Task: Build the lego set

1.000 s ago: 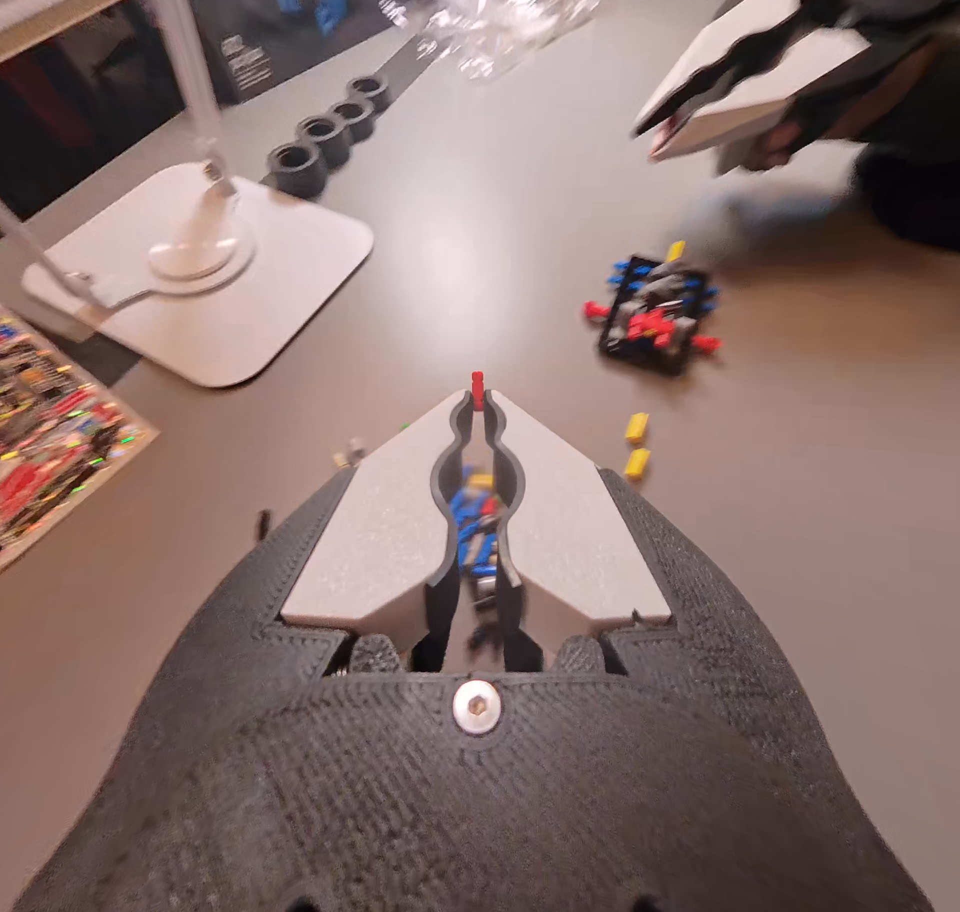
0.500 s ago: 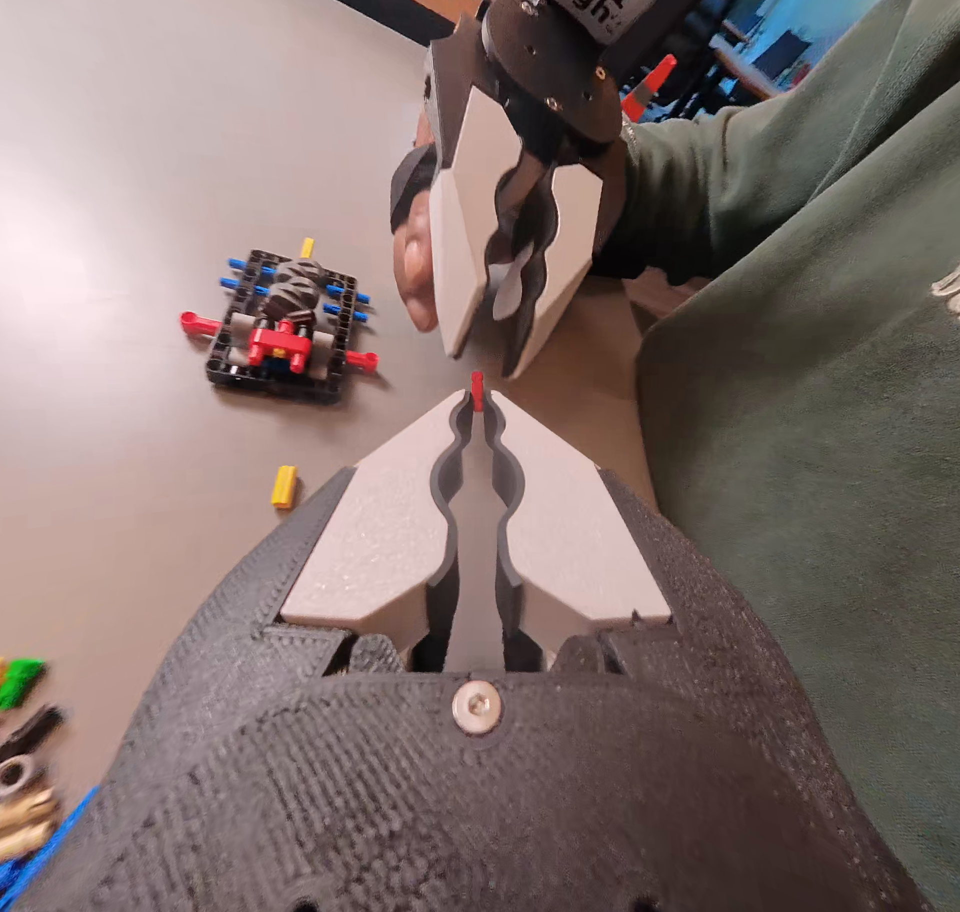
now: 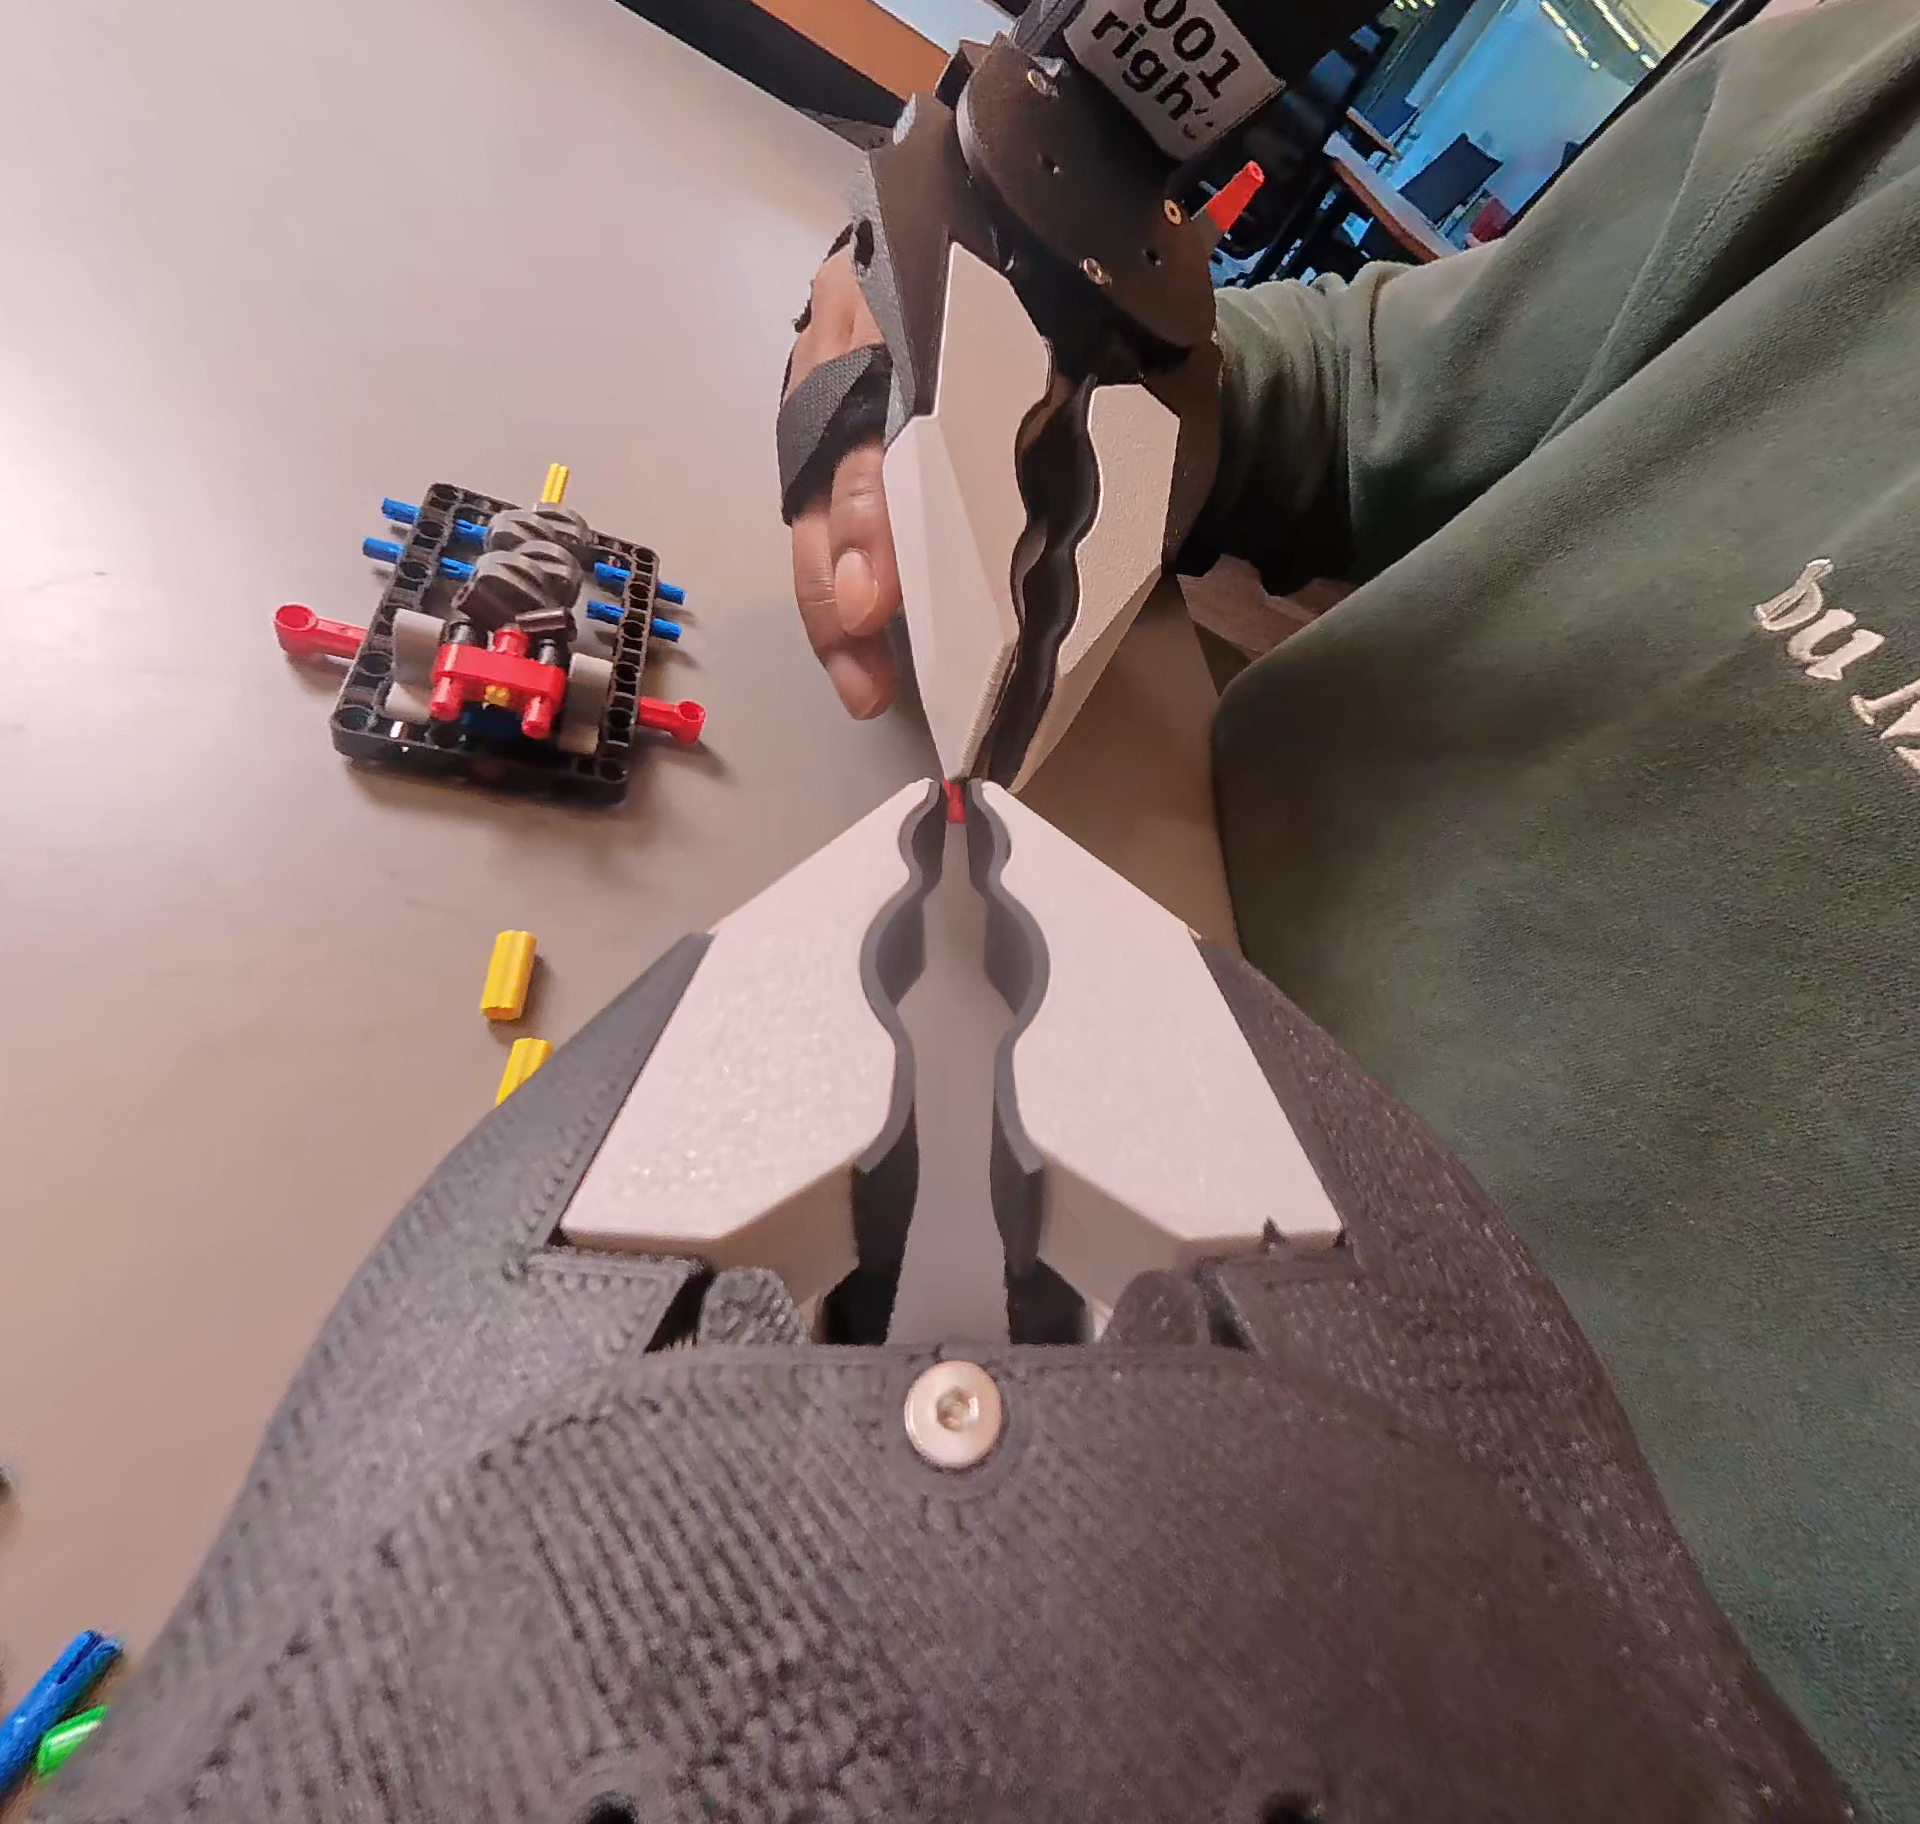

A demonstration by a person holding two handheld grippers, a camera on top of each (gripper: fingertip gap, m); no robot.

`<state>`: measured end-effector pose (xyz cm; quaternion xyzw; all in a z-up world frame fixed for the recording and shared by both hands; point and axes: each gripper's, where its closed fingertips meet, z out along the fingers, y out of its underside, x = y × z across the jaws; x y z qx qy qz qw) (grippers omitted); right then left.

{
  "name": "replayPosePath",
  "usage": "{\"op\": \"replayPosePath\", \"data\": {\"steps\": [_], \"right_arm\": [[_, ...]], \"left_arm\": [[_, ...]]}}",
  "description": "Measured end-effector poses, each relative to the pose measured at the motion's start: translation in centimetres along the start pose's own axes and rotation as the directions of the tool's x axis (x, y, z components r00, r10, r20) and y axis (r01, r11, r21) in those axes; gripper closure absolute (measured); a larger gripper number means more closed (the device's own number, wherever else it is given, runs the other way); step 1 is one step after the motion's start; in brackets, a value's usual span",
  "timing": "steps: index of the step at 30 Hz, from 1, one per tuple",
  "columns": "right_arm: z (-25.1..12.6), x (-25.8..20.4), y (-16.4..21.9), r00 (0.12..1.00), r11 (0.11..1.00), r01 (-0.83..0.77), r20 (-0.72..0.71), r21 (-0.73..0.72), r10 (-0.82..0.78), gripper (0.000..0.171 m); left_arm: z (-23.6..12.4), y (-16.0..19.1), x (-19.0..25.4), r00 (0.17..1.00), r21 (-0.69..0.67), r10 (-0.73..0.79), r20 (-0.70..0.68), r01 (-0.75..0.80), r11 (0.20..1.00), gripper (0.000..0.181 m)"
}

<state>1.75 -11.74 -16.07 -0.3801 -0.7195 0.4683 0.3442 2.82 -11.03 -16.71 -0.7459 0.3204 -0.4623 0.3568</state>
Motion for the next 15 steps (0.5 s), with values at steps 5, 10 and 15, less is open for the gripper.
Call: {"op": "replayPosePath", "data": {"steps": [5, 10, 15], "right_arm": [[-0.2, 0.5, 0.2, 1.000, 1.000, -0.003, -0.021, 0.003, 0.003, 0.171], [-0.7, 1.1, 0.0, 0.999, 1.000, -0.008, -0.041, 0.018, 0.008, 0.162], [-0.4, 0.6, 0.4, 1.000, 1.000, -0.002, -0.022, 0.002, 0.002, 0.162]], "left_arm": [[-0.2, 0.0, -0.2, 1.000, 0.012, -0.025, -0.018, 0.025, 1.000, 0.179], [-0.4, 0.0, -0.4, 1.000, 0.017, -0.022, -0.012, 0.023, 1.000, 0.179], [-0.2, 0.1, -0.2, 0.999, 0.011, -0.023, -0.026, 0.024, 1.000, 0.179]]}}
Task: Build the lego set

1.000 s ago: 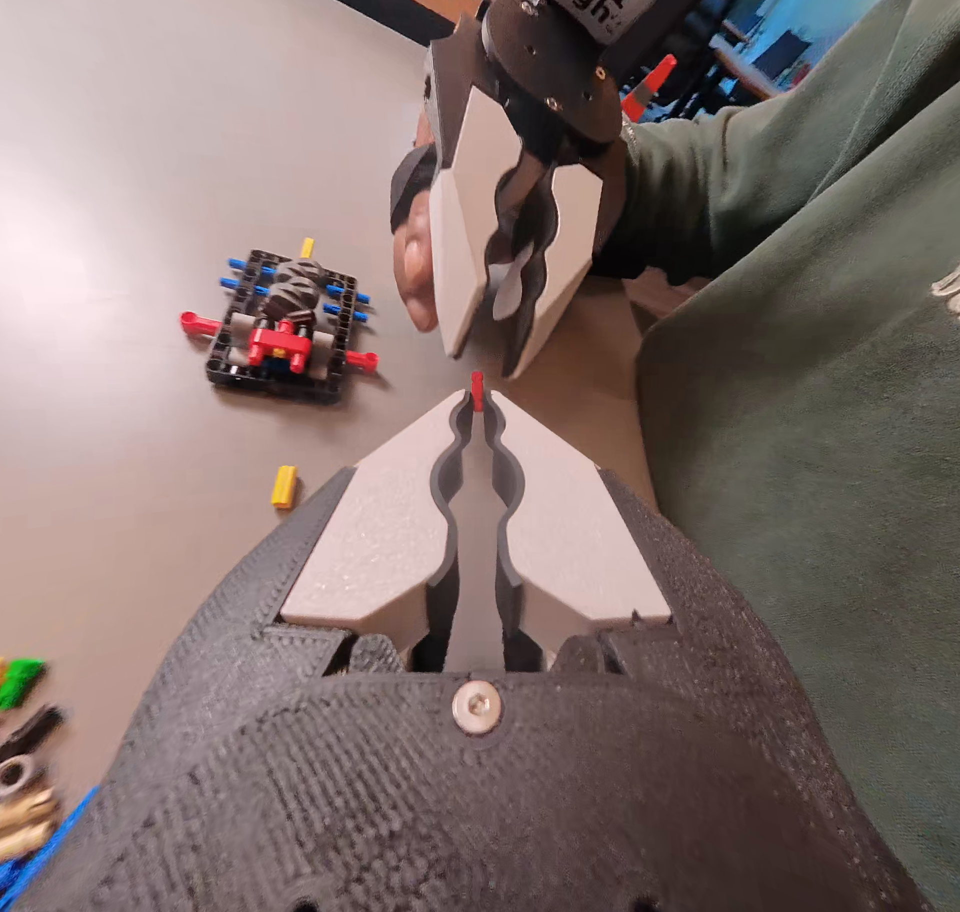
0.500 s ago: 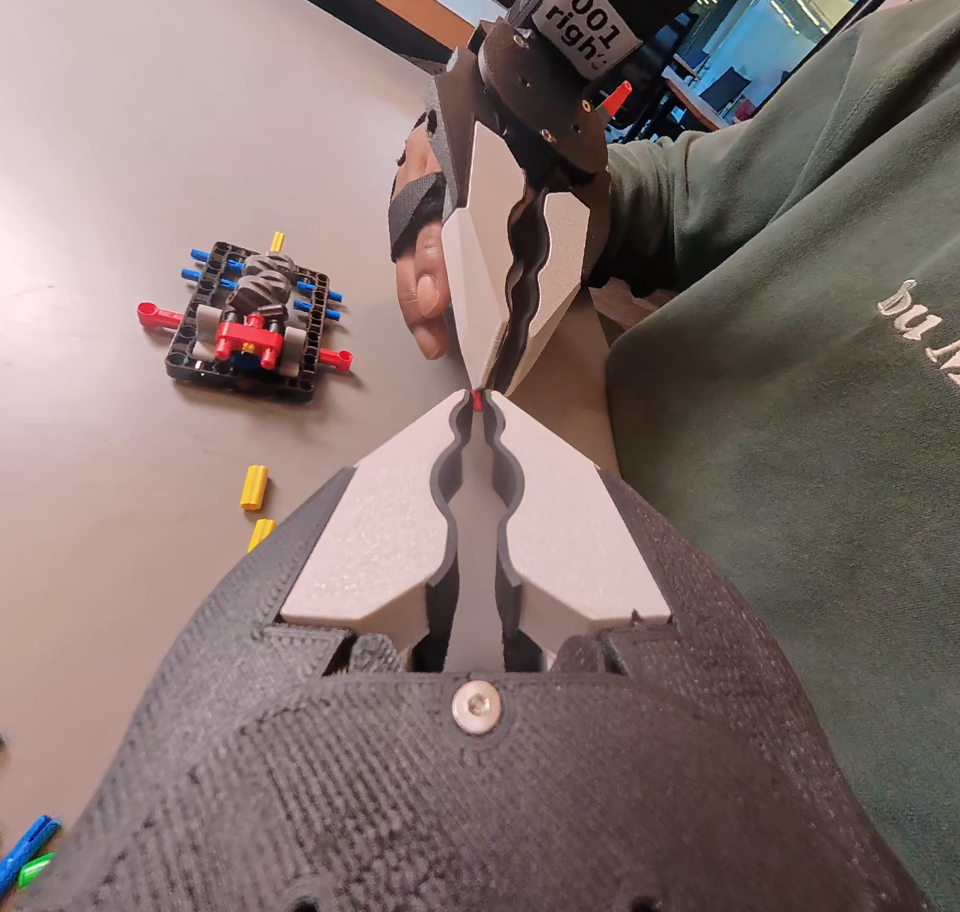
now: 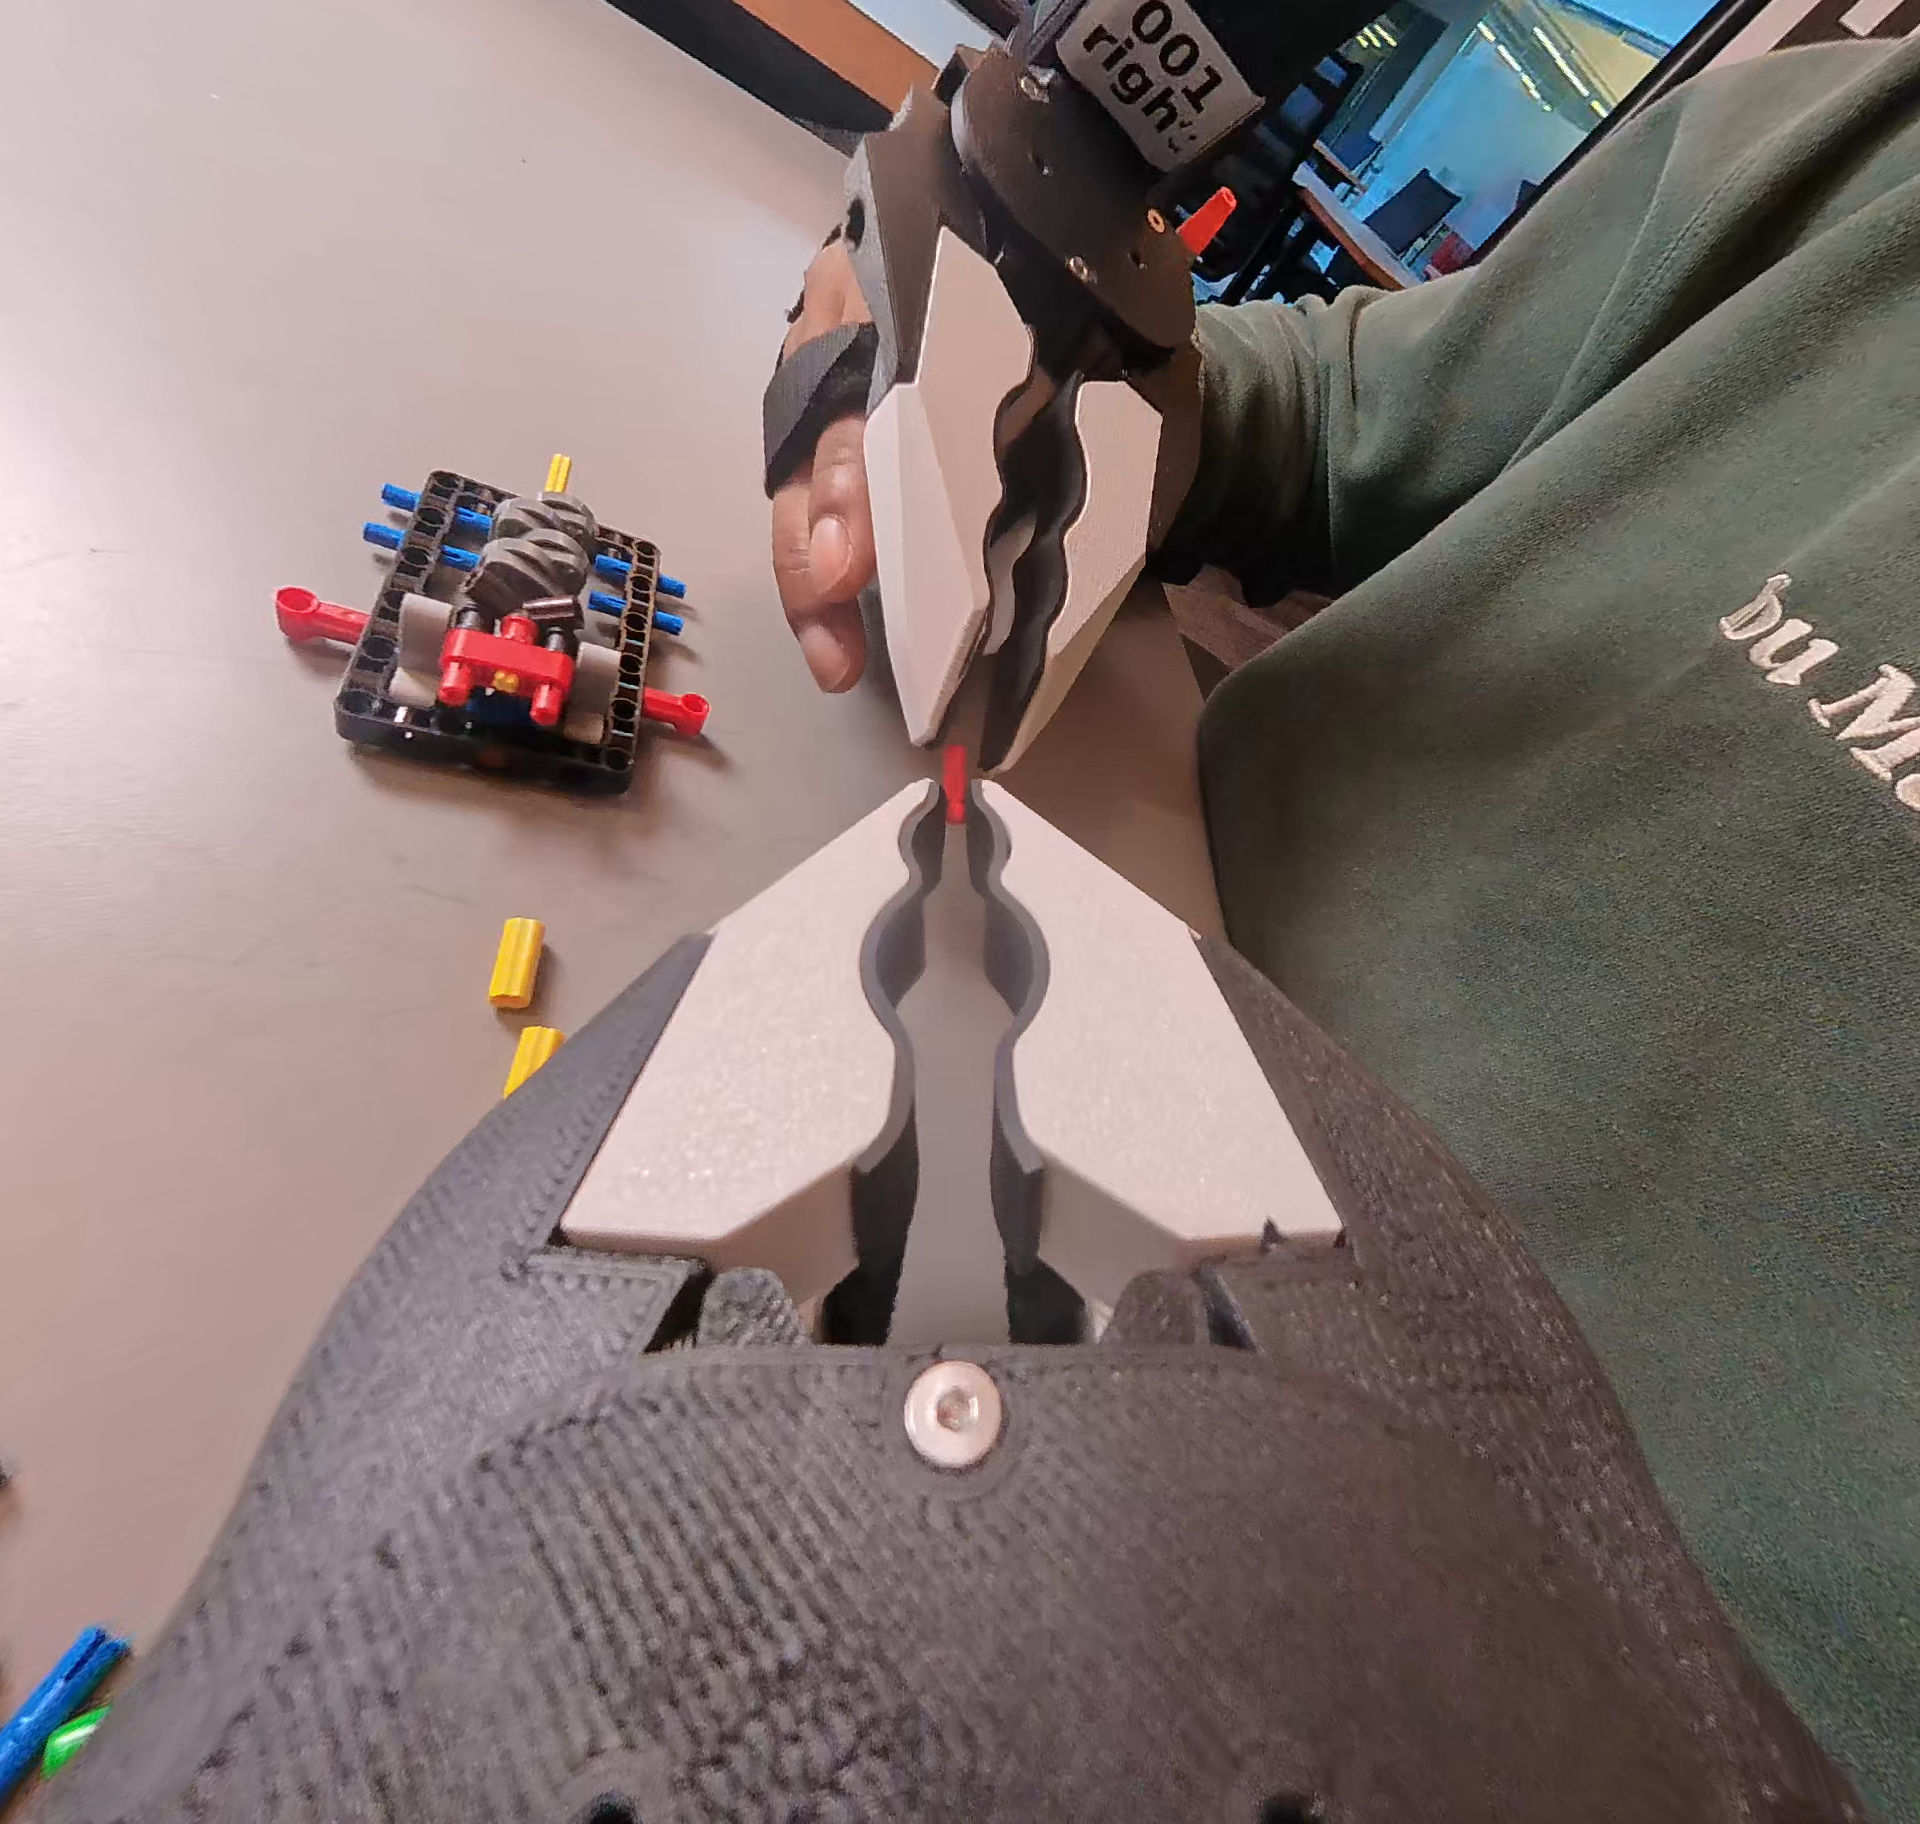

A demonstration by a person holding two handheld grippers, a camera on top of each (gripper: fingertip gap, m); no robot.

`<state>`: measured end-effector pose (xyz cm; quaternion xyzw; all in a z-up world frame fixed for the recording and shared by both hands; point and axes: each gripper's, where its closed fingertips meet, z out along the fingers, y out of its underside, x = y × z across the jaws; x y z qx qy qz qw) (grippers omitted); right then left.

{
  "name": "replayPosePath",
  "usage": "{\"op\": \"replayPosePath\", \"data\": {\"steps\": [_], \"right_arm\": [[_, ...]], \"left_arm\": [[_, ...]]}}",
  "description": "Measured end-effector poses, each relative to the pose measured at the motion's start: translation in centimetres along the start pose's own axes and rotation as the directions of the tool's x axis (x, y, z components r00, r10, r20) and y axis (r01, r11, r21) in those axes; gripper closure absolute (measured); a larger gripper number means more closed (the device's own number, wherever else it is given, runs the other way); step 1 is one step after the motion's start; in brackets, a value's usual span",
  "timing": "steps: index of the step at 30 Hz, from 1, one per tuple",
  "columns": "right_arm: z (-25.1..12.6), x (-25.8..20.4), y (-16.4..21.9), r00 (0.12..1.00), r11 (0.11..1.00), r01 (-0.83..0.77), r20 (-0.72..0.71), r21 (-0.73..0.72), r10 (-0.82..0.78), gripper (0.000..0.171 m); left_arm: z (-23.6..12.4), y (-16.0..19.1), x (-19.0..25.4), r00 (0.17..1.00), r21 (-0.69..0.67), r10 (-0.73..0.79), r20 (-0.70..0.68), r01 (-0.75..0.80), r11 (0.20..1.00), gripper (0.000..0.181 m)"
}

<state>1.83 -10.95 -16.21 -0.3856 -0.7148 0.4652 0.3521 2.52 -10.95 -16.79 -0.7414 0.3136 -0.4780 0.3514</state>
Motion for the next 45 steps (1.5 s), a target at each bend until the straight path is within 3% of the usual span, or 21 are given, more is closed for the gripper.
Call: {"op": "replayPosePath", "data": {"steps": [16, 18, 21, 24, 26, 34, 39, 42, 45], "right_arm": [[0.0, -0.5, 0.1, 0.999, 1.000, -0.017, 0.032, 0.001, 0.017, 0.169], [0.0, -0.1, 0.0, 0.999, 1.000, -0.027, 0.020, 0.006, 0.027, 0.169], [-0.8, 1.0, -0.5, 0.999, 0.998, -0.052, -0.014, 0.038, 0.052, 0.169], [-2.0, 2.7, -0.8, 0.994, 0.994, -0.080, -0.074, 0.077, 0.085, 0.169], [-2.7, 3.7, -0.9, 0.988, 0.991, -0.094, -0.111, 0.095, 0.105, 0.169], [-3.1, 4.8, -0.5, 0.977, 0.982, -0.155, -0.128, 0.112, 0.169, 0.169], [-2.6, 4.2, -0.5, 0.980, 0.984, -0.150, -0.115, 0.099, 0.161, 0.169], [-2.4, 4.0, -0.9, 0.982, 0.985, -0.139, -0.114, 0.100, 0.150, 0.169], [-2.3, 3.6, -1.4, 0.986, 0.990, -0.107, -0.121, 0.088, 0.117, 0.169]], "left_arm": [[-0.1, -0.6, 0.7, 1.000, 0.026, 0.004, -0.021, -0.003, 1.000, 0.179], [-0.3, -0.9, 0.3, 1.000, 0.047, 0.008, 0.005, -0.008, 0.999, 0.178], [-1.9, -2.0, -1.6, 0.990, 0.089, 0.047, 0.136, -0.060, 0.994, 0.161], [-4.2, -1.3, -4.8, 0.924, -0.006, 0.160, 0.346, -0.169, 0.986, 0.156], [-5.4, 0.1, -6.2, 0.881, -0.109, 0.226, 0.416, -0.198, 0.974, 0.156], [-4.0, 4.1, -7.8, 0.837, -0.379, 0.352, 0.419, -0.191, 0.905, 0.158], [-3.3, 4.1, -8.0, 0.826, -0.402, 0.378, 0.419, -0.204, 0.893, 0.175], [-2.7, 3.0, -6.8, 0.854, -0.312, 0.357, 0.379, -0.245, 0.918, 0.176], [-1.9, -0.6, -2.1, 0.925, -0.029, 0.321, 0.201, -0.322, 0.946, 0.176]]}}
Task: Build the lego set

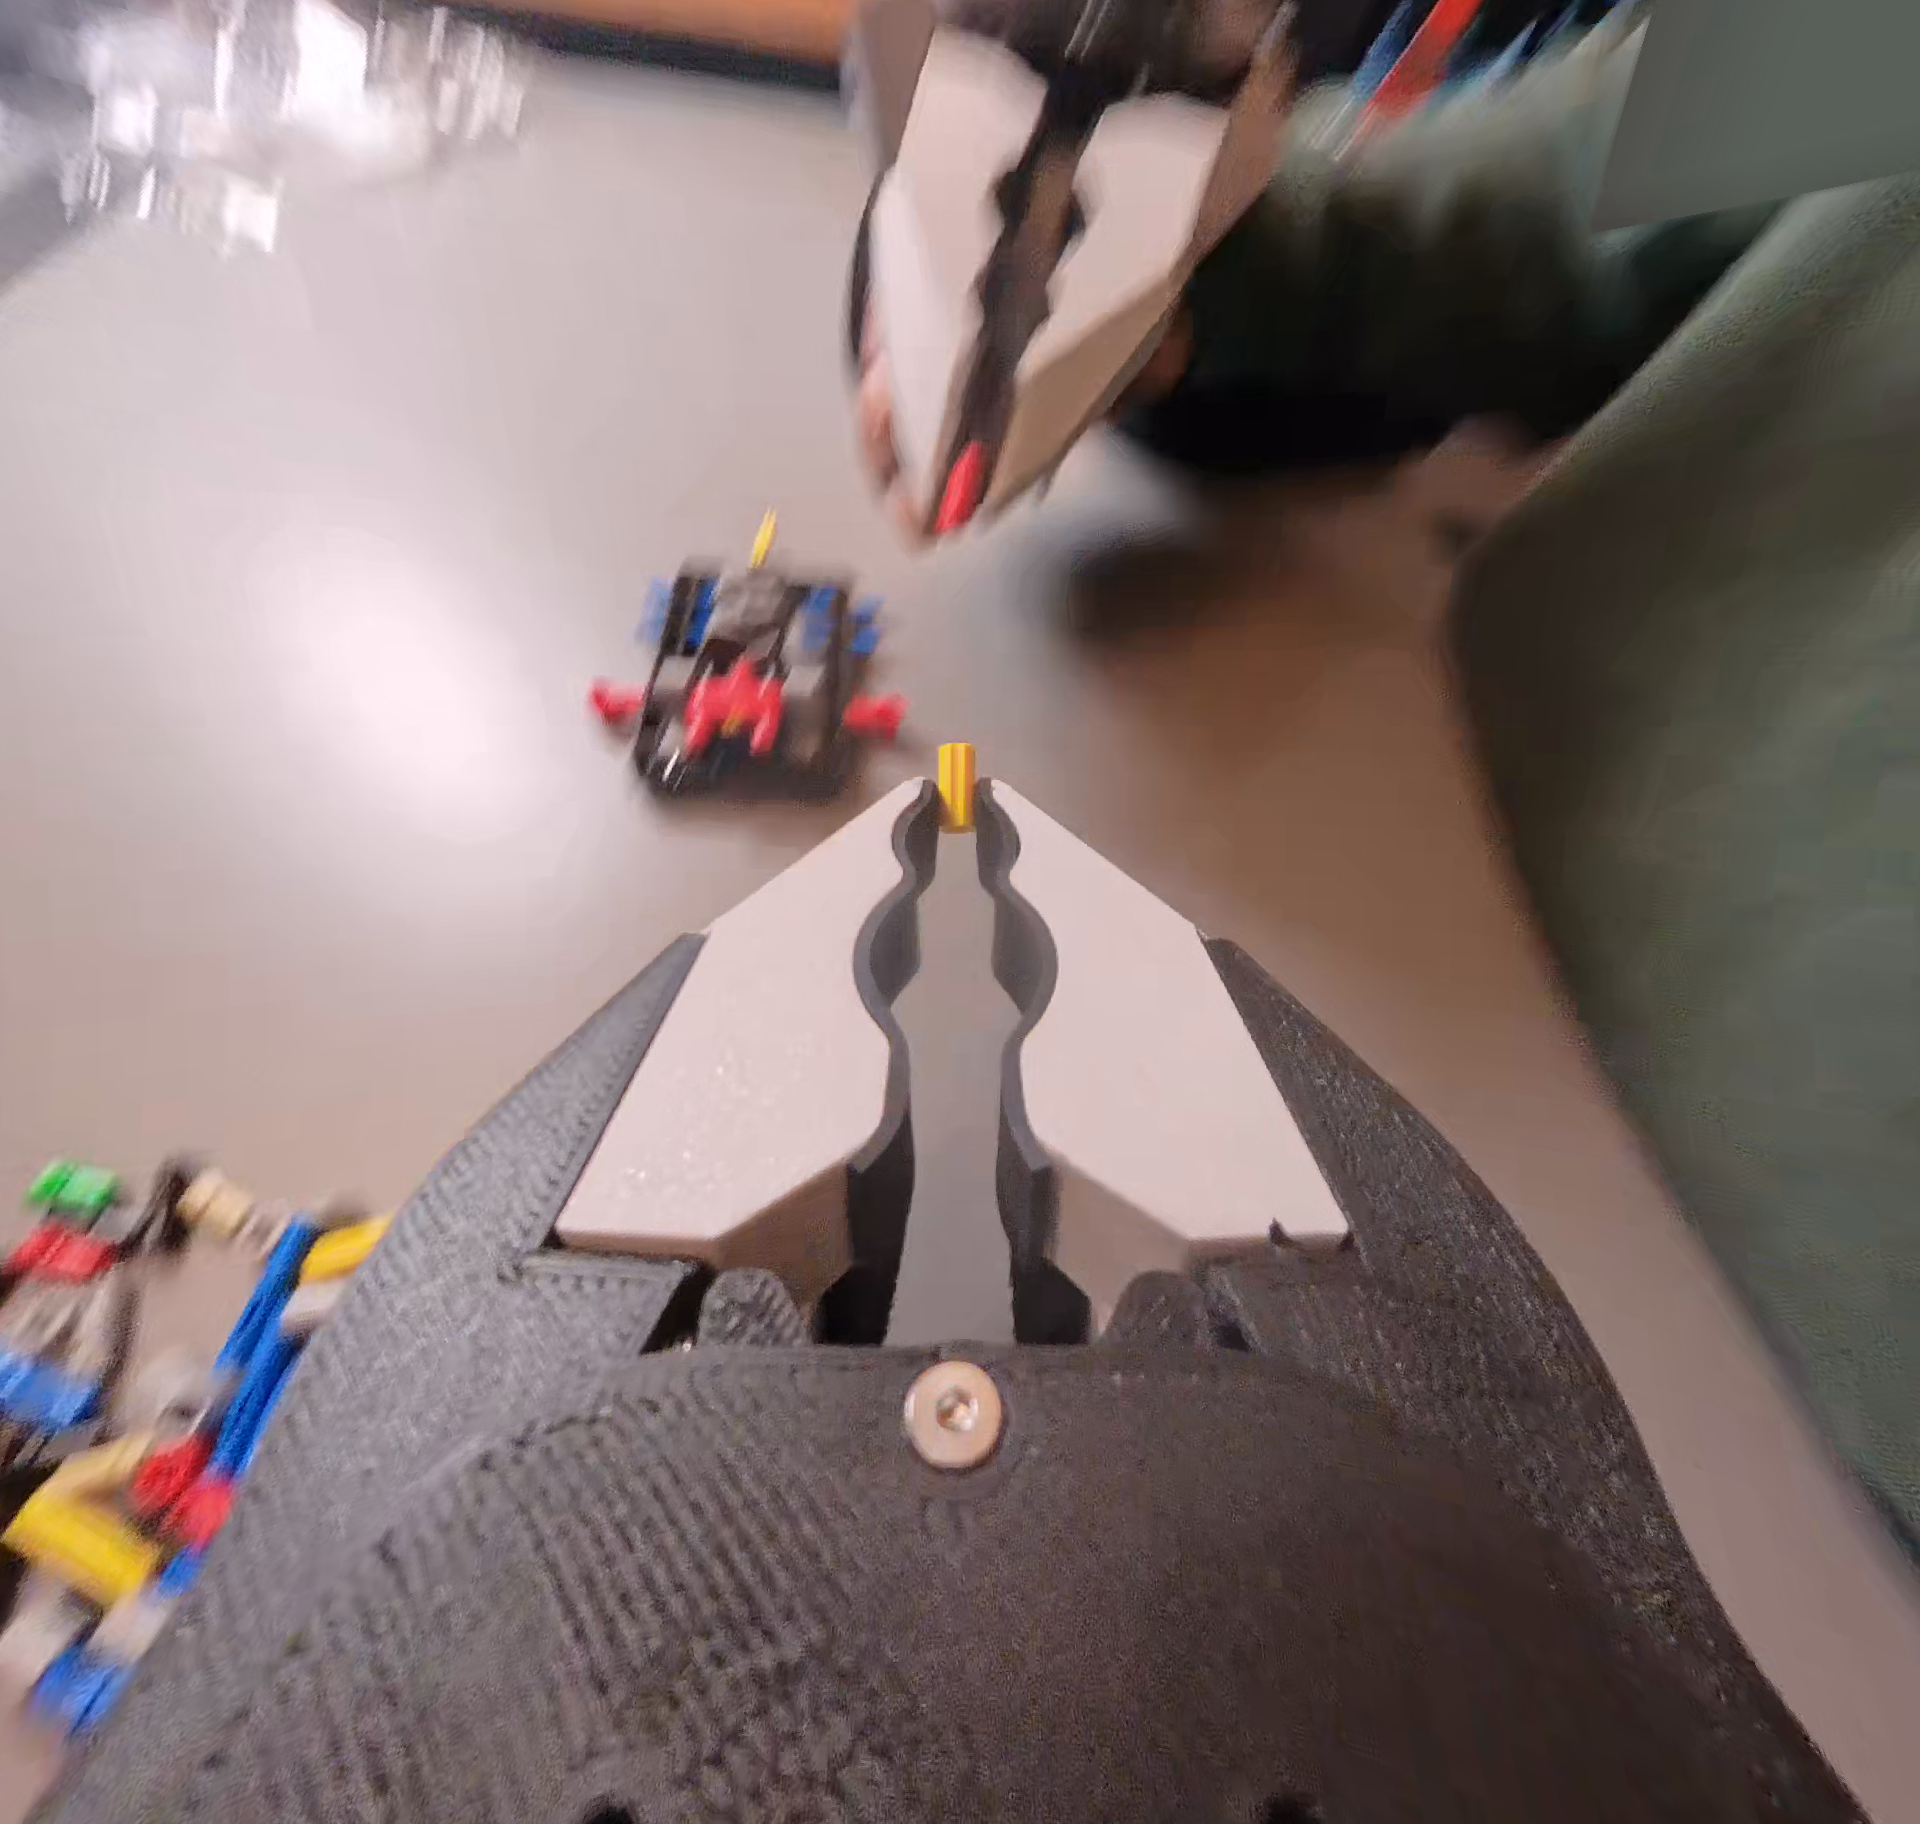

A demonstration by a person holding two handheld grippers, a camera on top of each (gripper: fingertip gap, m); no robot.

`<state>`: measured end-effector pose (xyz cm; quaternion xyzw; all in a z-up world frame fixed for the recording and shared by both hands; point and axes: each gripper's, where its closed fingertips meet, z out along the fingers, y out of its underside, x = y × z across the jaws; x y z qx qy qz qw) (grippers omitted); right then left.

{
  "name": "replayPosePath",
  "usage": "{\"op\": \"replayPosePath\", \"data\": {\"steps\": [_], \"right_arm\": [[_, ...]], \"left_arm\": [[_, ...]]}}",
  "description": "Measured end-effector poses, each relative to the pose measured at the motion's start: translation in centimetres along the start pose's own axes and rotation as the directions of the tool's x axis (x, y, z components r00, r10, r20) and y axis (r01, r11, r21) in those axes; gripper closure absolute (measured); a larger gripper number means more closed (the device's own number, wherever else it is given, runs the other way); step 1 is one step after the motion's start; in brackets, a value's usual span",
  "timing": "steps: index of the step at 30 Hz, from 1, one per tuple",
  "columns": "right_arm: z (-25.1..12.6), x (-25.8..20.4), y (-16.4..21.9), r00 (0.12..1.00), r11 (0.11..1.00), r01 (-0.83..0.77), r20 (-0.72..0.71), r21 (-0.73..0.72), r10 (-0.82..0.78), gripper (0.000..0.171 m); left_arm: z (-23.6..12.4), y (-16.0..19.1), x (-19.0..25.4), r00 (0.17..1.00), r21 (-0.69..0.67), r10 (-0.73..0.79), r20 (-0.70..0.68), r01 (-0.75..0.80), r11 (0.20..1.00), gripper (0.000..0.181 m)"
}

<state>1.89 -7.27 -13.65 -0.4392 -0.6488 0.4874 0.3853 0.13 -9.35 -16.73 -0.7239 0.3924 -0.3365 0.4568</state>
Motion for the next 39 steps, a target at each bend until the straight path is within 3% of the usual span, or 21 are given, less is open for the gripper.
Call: {"op": "replayPosePath", "data": {"steps": [3, 6, 22, 39], "right_arm": [[0.1, -0.9, -1.0, 0.999, 1.000, 0.021, 0.024, 0.013, -0.022, 0.169], [0.1, -2.0, -2.0, 0.998, 0.999, 0.037, 0.055, 0.034, -0.039, 0.169], [0.2, -2.7, -0.3, 0.994, 0.996, 0.068, 0.091, -0.066, -0.062, 0.169], [0.6, -1.9, 2.0, 0.999, 0.967, 0.017, 0.037, -0.256, -0.008, 0.170]], "left_arm": [[-0.9, -3.3, 1.8, 0.993, 0.196, -0.014, -0.119, 0.037, 0.980, 0.176], [-0.8, -3.6, 2.2, 0.987, 0.227, -0.018, -0.161, 0.055, 0.972, 0.176], [0.5, -2.6, 2.2, 0.992, 0.149, 0.015, -0.129, 0.005, 0.989, 0.176], [1.2, -1.6, 1.1, 0.941, -0.044, 0.314, 0.124, -0.311, 0.949, 0.176]]}}
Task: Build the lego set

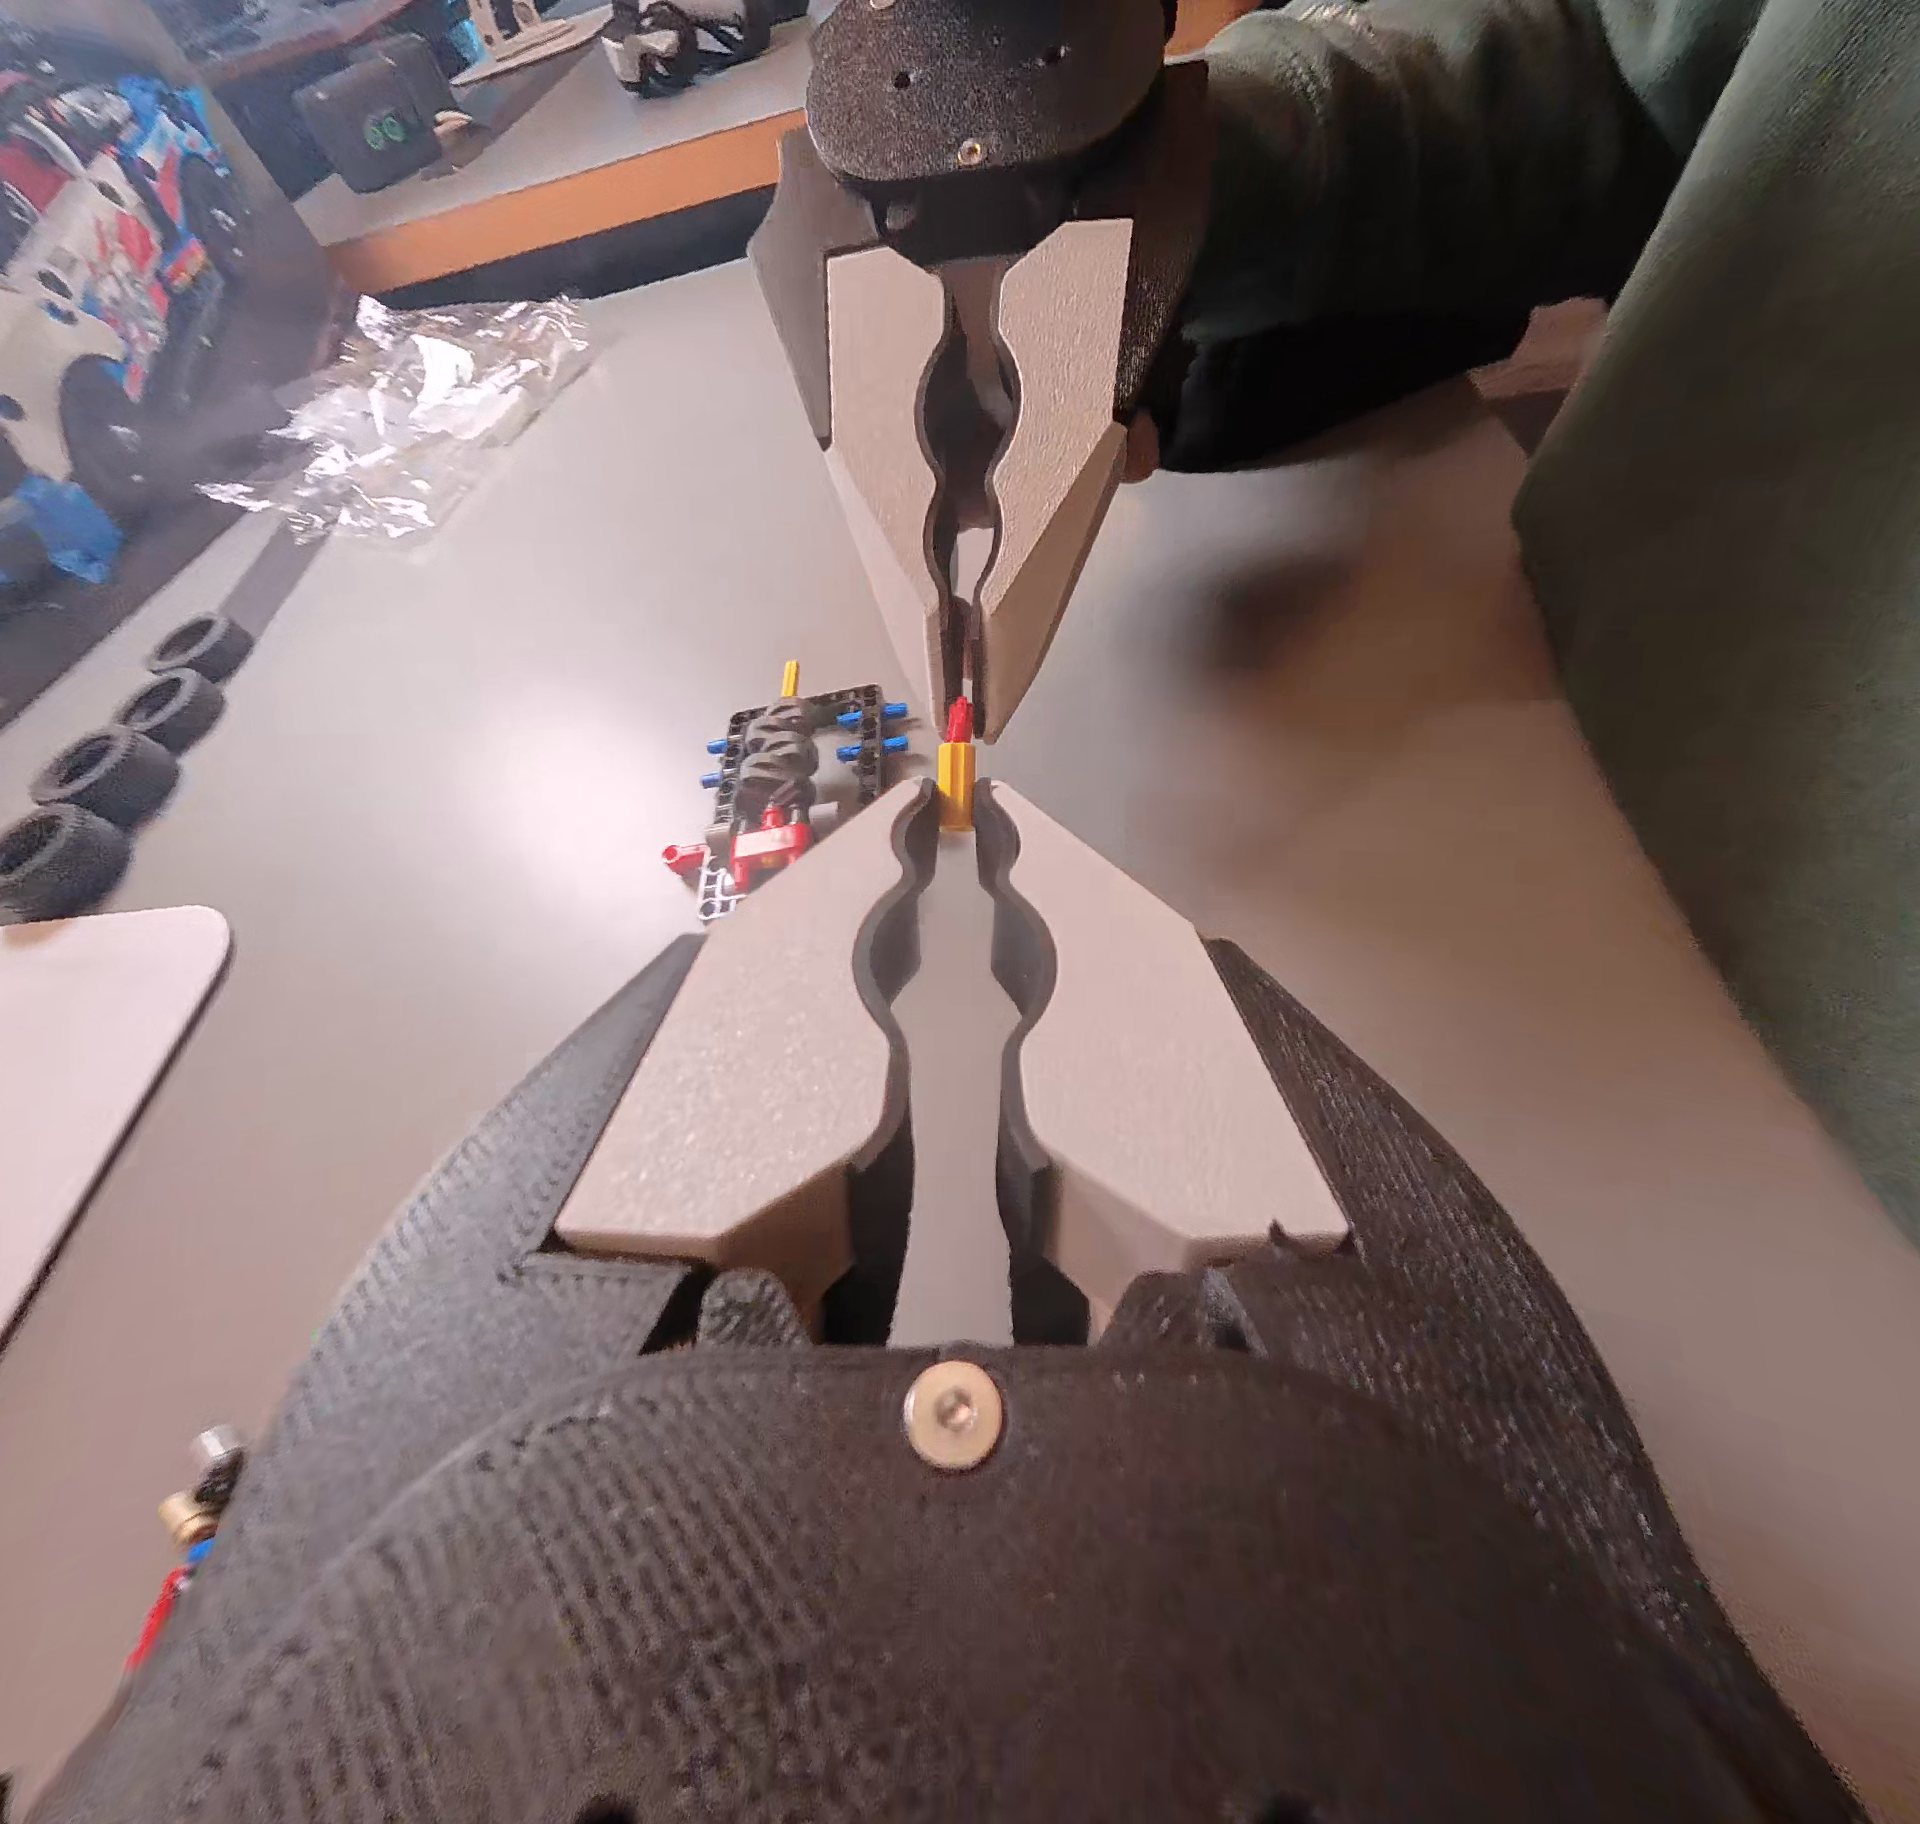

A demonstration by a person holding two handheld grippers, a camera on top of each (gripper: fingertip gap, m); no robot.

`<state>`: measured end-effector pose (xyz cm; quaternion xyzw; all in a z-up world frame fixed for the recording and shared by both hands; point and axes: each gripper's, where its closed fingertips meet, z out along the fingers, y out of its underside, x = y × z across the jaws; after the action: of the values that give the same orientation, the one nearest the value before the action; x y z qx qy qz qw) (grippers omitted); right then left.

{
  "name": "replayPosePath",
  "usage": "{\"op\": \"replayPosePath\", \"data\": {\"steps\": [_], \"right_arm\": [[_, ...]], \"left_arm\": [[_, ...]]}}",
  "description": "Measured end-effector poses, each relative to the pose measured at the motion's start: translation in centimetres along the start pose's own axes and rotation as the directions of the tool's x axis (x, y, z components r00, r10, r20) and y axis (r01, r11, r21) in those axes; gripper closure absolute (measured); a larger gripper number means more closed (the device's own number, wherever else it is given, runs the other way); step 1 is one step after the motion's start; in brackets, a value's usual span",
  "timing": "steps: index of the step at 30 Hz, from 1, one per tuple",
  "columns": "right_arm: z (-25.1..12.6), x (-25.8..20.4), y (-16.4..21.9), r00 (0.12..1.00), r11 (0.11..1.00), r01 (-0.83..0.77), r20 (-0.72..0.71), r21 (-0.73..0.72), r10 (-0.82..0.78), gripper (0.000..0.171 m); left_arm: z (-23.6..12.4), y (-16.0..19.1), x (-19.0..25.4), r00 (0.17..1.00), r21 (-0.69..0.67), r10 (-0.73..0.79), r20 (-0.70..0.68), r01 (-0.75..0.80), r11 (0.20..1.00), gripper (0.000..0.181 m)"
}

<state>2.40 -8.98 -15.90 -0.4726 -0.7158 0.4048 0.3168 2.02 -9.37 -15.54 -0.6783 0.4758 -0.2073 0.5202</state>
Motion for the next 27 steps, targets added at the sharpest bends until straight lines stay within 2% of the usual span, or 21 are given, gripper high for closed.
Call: {"op": "replayPosePath", "data": {"steps": [14, 27], "right_arm": [[0.2, 0.6, 0.8, 0.992, 0.992, -0.122, 0.002, -0.041, 0.123, 0.170], [0.7, 0.4, 1.9, 0.981, 0.977, -0.192, 0.020, -0.094, 0.195, 0.170]], "left_arm": [[0.5, 1.0, -0.9, 0.969, -0.127, 0.210, 0.133, -0.194, 0.973, 0.176], [0.9, 2.0, -0.5, 0.930, -0.223, 0.344, 0.132, -0.310, 0.924, 0.176]]}}
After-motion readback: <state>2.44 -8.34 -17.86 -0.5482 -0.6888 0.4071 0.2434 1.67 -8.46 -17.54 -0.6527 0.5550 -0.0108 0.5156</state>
